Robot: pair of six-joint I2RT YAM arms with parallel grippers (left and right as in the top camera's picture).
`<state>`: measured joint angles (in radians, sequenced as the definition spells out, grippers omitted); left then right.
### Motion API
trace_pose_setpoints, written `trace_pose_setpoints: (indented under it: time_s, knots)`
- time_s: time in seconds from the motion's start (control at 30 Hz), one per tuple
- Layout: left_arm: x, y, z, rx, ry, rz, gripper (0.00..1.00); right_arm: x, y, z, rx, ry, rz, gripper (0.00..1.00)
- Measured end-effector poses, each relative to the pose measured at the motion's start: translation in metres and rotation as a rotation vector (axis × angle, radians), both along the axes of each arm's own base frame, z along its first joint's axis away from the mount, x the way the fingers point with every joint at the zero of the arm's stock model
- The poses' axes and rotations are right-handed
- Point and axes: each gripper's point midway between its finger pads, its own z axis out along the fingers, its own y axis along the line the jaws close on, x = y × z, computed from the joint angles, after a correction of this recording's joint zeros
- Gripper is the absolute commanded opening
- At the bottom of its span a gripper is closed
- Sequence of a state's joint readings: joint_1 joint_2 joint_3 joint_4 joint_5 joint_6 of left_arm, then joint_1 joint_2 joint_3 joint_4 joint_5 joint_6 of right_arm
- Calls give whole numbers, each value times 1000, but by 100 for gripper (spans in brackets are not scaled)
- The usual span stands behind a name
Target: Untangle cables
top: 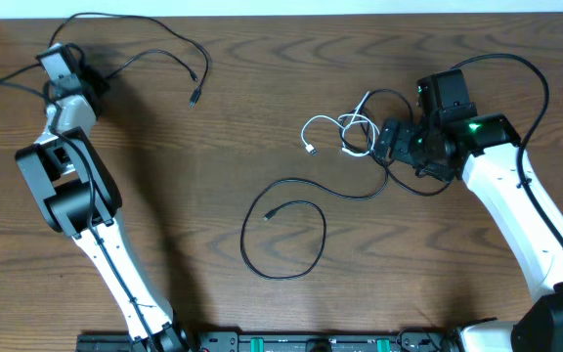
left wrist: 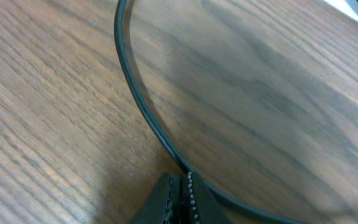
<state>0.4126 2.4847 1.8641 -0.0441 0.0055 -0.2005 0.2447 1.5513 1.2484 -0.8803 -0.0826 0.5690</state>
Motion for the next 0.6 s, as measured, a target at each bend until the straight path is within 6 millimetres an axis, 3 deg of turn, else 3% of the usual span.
trace_pose_setpoints:
  time_s: [0.1, 0.3, 0.4, 0.47, 0.53, 0.6]
  knots:
    - [0, 1, 13, 0, 29, -19, 30, 0, 0, 0, 0, 0, 0, 98]
    - [-37, -21, 62, -98, 132, -16, 29, 1, 0, 0, 1, -4, 0, 98]
    - [-57, -55, 91, -227, 167, -72, 33, 2, 1, 1, 2, -8, 0, 99]
    - [-64, -89, 103, -337, 181, -149, 41, 2, 1, 1, 3, -10, 0, 99]
    - [-68, -126, 103, -440, 208, -233, 47, 2, 1, 1, 3, -10, 0, 99]
    - [-70, -160, 94, -503, 244, -315, 47, 2, 1, 1, 3, -10, 0, 99]
